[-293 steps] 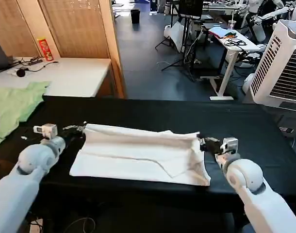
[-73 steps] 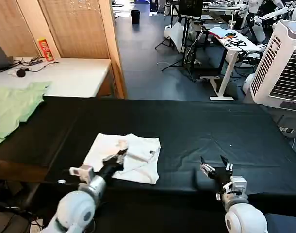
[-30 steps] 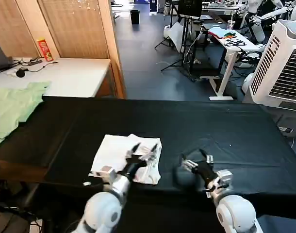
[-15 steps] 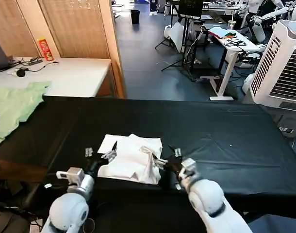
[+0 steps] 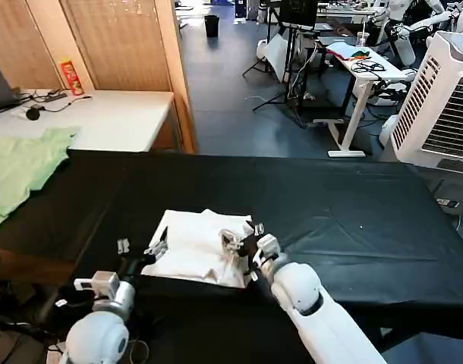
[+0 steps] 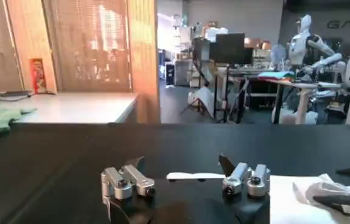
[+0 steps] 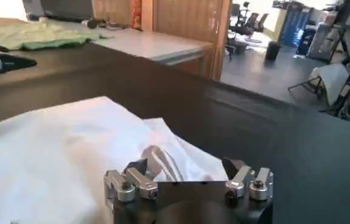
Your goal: Fold and organize the clothes.
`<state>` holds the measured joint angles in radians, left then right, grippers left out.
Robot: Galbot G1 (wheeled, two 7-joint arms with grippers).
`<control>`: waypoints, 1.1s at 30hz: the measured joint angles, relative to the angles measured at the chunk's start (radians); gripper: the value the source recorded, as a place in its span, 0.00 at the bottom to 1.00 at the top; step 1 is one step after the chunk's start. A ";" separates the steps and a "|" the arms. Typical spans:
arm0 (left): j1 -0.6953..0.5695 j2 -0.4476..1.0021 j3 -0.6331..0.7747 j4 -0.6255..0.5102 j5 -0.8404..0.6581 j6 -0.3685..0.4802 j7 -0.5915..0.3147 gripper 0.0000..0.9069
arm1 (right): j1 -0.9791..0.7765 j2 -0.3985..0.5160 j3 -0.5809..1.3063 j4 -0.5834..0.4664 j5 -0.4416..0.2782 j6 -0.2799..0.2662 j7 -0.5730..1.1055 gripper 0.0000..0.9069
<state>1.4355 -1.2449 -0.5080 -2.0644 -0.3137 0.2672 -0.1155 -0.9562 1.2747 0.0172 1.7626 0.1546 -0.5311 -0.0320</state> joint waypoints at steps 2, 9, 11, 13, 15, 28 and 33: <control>0.000 0.000 0.000 0.000 0.000 0.000 0.000 0.97 | -0.006 0.007 0.011 -0.001 -0.010 0.009 0.022 0.97; -0.004 -0.001 0.001 0.021 -0.002 -0.019 0.003 0.97 | -0.056 0.024 0.127 0.027 0.085 0.053 0.088 0.97; -0.007 -0.001 0.003 0.030 -0.004 -0.023 0.005 0.97 | -0.076 0.019 0.161 0.039 0.090 0.053 0.088 0.97; -0.013 -0.001 0.004 0.040 -0.008 -0.028 0.008 0.97 | -0.100 0.016 0.192 0.057 0.088 0.048 0.089 0.97; -0.021 0.000 0.003 0.050 -0.018 -0.035 0.013 0.97 | -0.124 0.014 0.218 0.077 0.071 0.044 0.092 0.97; -0.068 0.011 -0.036 0.144 -0.149 -0.045 0.039 0.97 | -0.319 -0.010 0.290 0.248 0.057 0.128 0.000 0.97; -0.070 0.012 -0.036 0.160 -0.148 -0.045 0.039 0.97 | -0.385 -0.044 0.246 0.287 0.021 0.190 -0.075 0.97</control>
<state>1.3658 -1.2332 -0.5444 -1.9047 -0.4622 0.2225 -0.0762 -1.3415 1.2310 0.2630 2.0499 0.1753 -0.3415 -0.1067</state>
